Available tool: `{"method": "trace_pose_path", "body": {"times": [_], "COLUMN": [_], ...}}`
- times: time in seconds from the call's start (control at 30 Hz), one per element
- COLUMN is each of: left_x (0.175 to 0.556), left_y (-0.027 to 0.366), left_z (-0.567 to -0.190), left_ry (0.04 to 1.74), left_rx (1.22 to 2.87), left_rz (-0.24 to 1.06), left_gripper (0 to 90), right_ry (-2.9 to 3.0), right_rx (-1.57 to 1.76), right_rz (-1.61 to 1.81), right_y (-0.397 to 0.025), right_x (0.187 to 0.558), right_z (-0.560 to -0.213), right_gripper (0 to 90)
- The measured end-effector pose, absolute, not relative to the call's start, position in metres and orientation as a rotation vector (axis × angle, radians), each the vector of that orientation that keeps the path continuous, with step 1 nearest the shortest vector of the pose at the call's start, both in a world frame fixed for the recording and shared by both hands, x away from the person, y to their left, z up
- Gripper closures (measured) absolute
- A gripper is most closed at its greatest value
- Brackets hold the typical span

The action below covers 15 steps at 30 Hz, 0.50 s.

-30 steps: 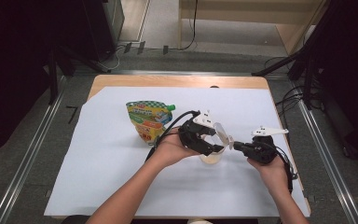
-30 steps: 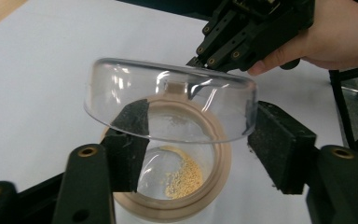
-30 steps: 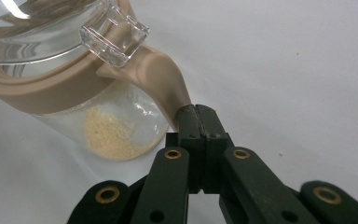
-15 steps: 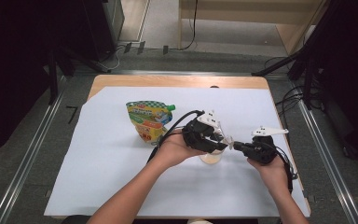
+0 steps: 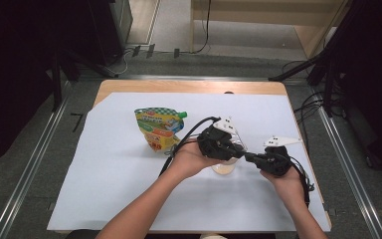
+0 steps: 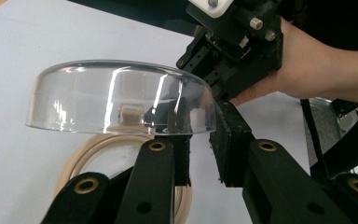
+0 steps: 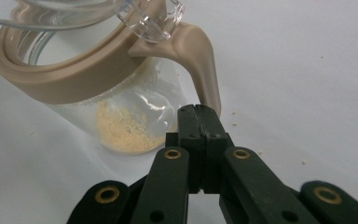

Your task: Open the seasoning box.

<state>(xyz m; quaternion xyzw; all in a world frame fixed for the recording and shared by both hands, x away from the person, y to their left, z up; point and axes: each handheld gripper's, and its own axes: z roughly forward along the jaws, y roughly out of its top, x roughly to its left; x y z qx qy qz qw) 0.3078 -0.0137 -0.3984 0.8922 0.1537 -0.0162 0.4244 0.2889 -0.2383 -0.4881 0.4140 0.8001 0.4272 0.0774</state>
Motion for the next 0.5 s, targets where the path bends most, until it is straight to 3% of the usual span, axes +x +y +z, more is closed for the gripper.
{"method": "trace_pose_path", "body": {"times": [0.13,0.2,0.5], "left_x": [0.309,0.308,0.317], "left_y": [-0.015,-0.015,-0.026], "left_z": [-0.397,-0.394,-0.390], "left_ry": [0.380,0.361,0.365], "left_rx": [2.224,2.195,2.205], "left_rz": [-0.036,-0.027,-0.031], "left_gripper": [79.2,85.2,85.7], "right_ry": [2.388,2.371,2.320], "right_rx": [1.247,1.253,1.278], "right_rz": [1.283,1.293,1.296], "right_y": [-0.240,-0.243,-0.242], "right_x": [0.289,0.290,0.303], "right_z": [-0.487,-0.485,-0.489], "right_gripper": [90.0,90.0,90.0]}}
